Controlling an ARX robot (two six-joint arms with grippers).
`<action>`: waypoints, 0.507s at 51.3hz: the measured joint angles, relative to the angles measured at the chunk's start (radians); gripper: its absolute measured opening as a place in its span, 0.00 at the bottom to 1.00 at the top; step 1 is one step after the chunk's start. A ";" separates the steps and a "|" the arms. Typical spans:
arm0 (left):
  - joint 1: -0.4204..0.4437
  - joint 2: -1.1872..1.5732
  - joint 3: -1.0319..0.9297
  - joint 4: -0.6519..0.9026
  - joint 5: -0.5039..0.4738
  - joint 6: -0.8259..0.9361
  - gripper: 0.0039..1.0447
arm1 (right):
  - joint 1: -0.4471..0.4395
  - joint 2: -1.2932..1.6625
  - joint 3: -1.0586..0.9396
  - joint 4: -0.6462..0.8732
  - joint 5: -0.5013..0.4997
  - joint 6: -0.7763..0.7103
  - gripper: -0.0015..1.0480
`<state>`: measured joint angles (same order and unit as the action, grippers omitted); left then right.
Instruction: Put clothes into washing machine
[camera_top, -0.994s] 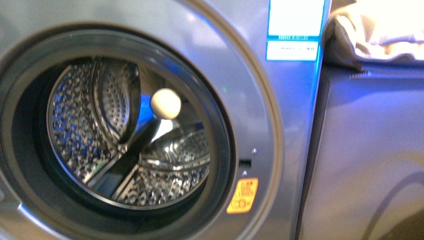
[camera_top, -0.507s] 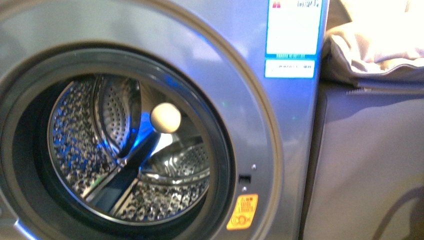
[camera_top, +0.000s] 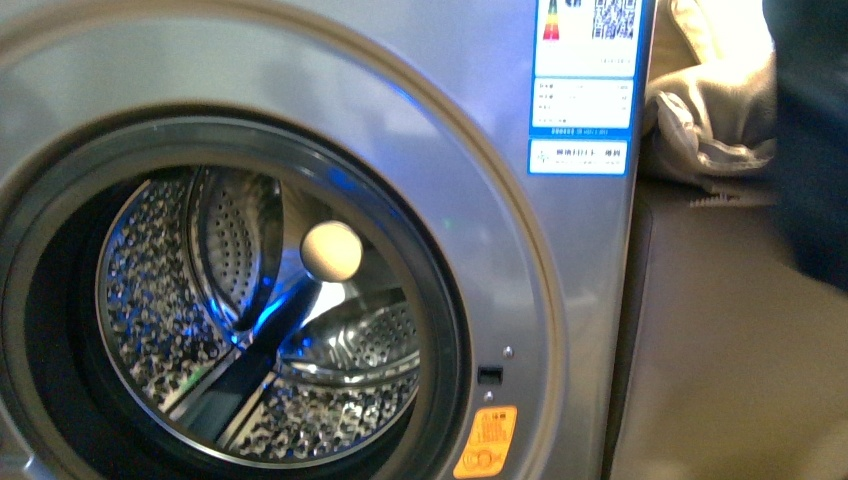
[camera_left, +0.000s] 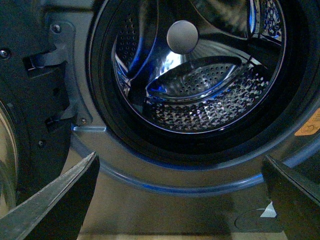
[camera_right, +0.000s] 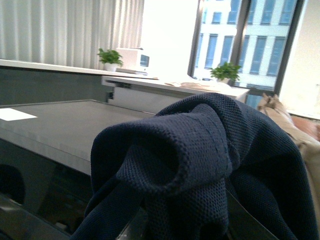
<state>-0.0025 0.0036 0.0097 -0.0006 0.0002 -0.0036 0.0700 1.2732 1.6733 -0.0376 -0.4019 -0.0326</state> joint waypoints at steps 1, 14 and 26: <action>0.000 0.000 0.000 0.000 0.000 0.000 0.94 | 0.029 0.006 0.011 -0.007 0.013 -0.006 0.12; 0.000 0.000 0.000 0.000 0.000 0.000 0.94 | 0.401 0.121 0.110 -0.049 0.181 -0.080 0.12; 0.000 0.000 0.000 0.000 0.000 0.000 0.94 | 0.463 0.130 0.116 -0.050 0.192 -0.085 0.12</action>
<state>-0.0025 0.0036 0.0097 -0.0006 0.0002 -0.0040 0.5331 1.4029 1.7897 -0.0872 -0.2104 -0.1173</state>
